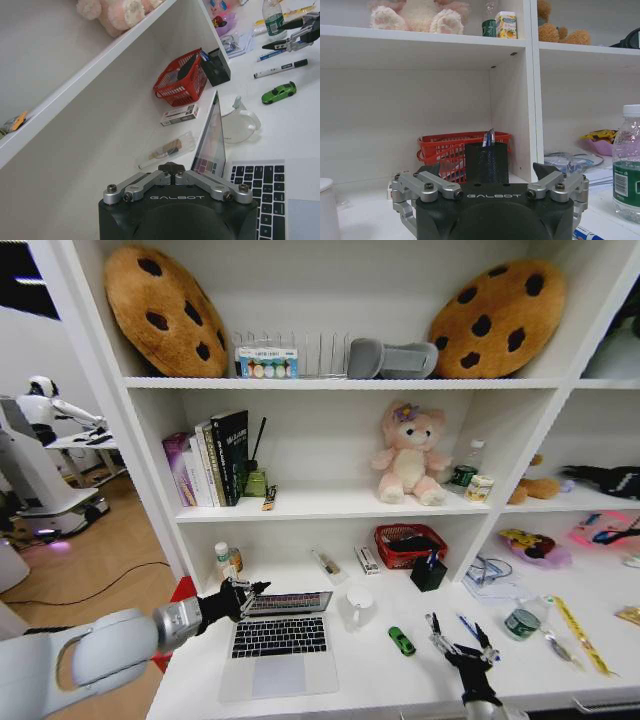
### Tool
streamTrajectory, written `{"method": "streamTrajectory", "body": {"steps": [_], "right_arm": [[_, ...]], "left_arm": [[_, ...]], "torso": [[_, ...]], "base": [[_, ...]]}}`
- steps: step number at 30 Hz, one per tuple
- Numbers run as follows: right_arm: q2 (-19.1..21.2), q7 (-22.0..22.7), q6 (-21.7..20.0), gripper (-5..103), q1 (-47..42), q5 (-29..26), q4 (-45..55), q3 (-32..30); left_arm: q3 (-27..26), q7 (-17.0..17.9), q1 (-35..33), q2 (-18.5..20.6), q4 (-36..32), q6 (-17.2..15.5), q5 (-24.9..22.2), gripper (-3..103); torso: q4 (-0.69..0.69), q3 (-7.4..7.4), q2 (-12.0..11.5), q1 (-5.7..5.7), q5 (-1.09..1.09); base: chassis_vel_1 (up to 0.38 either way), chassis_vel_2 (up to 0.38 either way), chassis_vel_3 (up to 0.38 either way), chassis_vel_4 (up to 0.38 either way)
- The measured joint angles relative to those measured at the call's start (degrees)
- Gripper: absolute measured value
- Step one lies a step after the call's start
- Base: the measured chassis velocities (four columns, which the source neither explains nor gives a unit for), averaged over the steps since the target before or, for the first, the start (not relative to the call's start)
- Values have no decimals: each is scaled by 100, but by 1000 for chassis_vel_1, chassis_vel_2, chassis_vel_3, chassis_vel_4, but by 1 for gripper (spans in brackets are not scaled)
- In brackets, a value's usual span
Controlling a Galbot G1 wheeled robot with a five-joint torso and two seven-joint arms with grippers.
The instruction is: Organize the objects on the table.
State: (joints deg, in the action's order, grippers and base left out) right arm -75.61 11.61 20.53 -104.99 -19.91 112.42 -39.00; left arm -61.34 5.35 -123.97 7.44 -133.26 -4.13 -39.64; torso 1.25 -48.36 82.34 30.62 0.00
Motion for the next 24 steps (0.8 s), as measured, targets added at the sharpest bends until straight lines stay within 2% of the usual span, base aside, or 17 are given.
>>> {"method": "streamTrajectory", "body": {"steps": [8, 11, 12, 13, 17, 22, 24], "right_arm": [[-19, 32, -43, 100, 124, 59, -86, 75], [-28, 58, -82, 100, 186, 132, -153, 189], [-28, 58, -82, 100, 186, 132, -153, 189], [-41, 74, -115, 100, 240, 191, -177, 265], [-46, 104, -205, 100, 350, 244, -182, 374], [-23, 133, -263, 100, 458, 249, -182, 414], [-23, 143, -266, 100, 469, 248, -204, 415]], "left_arm": [[118, 103, -87, -184, -91, -9, 38, 0], [205, 178, -241, -514, -224, -40, 176, 0], [205, 178, -241, -514, -224, -40, 176, 0], [276, 198, -349, -711, -277, -40, 378, 0], [294, 245, -611, -942, -371, -33, 646, 0], [120, 241, -505, -892, -325, -16, 524, 0], [-32, 238, -256, -571, -255, -10, 117, 0]], "torso": [[-2, 0, 1, 0, -1], [-2, 0, 0, -1, 0], [-2, 0, 0, -1, 0], [-3, 1, 0, -1, 0], [-3, 1, 1, -2, -1], [-4, 1, 1, -2, -1], [1, 1, 1, -2, 0]], "base": [[0, 0, 0, 0], [0, 0, 0, 0], [0, 0, 0, 0], [0, 0, 0, 0], [0, 0, 0, 0], [0, 0, 0, 0], [0, 0, 0, 0]]}}
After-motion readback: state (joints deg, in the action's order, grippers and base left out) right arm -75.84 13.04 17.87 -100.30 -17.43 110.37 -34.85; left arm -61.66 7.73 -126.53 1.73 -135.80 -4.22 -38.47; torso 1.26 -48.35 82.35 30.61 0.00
